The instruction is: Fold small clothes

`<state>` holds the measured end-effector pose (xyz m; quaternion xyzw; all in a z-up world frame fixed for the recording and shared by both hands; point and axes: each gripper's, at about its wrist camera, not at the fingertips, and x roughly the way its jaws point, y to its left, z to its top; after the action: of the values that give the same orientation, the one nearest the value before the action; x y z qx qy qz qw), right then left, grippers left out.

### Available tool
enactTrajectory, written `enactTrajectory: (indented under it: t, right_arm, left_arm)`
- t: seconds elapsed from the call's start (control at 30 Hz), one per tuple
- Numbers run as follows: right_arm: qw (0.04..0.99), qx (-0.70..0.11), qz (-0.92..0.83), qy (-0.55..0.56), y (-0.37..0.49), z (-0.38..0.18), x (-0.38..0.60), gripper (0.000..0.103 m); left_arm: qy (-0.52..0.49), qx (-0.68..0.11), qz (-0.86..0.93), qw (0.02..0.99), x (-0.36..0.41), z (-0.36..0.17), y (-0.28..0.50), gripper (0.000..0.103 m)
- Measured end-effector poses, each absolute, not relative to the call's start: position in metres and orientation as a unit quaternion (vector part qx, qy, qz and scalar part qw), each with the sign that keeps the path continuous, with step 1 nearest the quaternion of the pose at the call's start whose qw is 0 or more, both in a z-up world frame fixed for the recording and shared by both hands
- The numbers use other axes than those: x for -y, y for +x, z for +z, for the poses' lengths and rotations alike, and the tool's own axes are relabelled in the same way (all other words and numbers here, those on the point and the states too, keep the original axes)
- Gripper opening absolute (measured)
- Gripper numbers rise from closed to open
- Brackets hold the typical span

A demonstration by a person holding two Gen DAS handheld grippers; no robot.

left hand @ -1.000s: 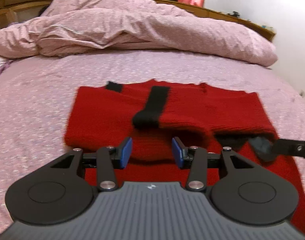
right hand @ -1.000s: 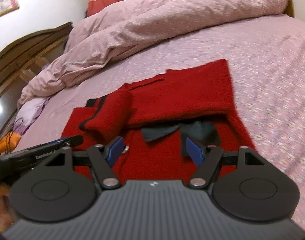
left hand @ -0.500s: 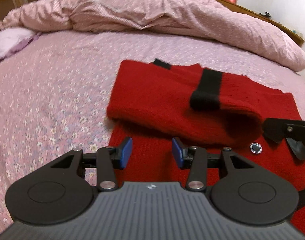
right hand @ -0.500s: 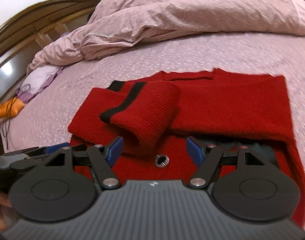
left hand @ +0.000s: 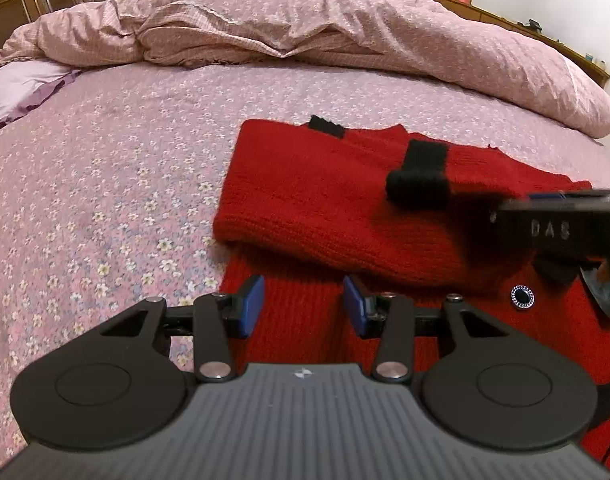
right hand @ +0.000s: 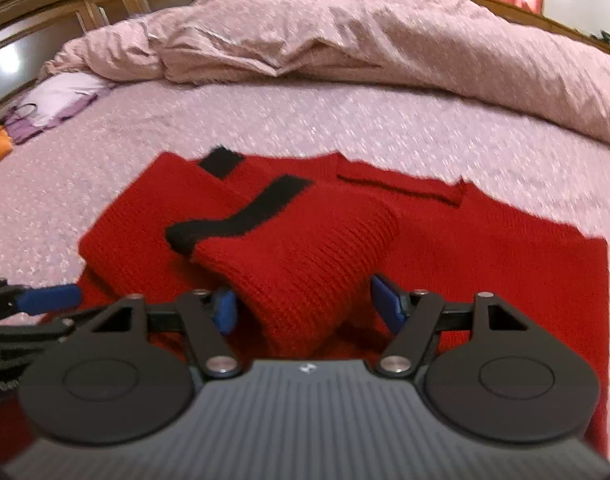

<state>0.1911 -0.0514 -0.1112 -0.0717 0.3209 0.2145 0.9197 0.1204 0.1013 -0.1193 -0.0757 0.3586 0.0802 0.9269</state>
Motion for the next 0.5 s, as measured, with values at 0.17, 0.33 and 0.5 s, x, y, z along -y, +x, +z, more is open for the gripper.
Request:
enactTrajectory:
  t: [0.17,0.33,0.5]
  right_arm:
    - [0.926,-0.303,0.219,-0.050,0.204,-0.097,0.058,0.019]
    - [0.950,-0.241,0.198,-0.026,0.214,-0.066,0.078,0.015]
    - [0.971,-0.178,0.157,0.035,0.218,-0.053,0.117,0.014]
  left_arm:
    - [-0.079,-0.359,0.096,0.925,-0.107,-0.125,0.135,0.050]
    - [-0.072,-0.360,0.105,0.924,-0.106,-0.126,0.145,0.050]
    - [-0.053,-0.358,0.110,0.926,-0.100,-0.131,0.148,0.050]
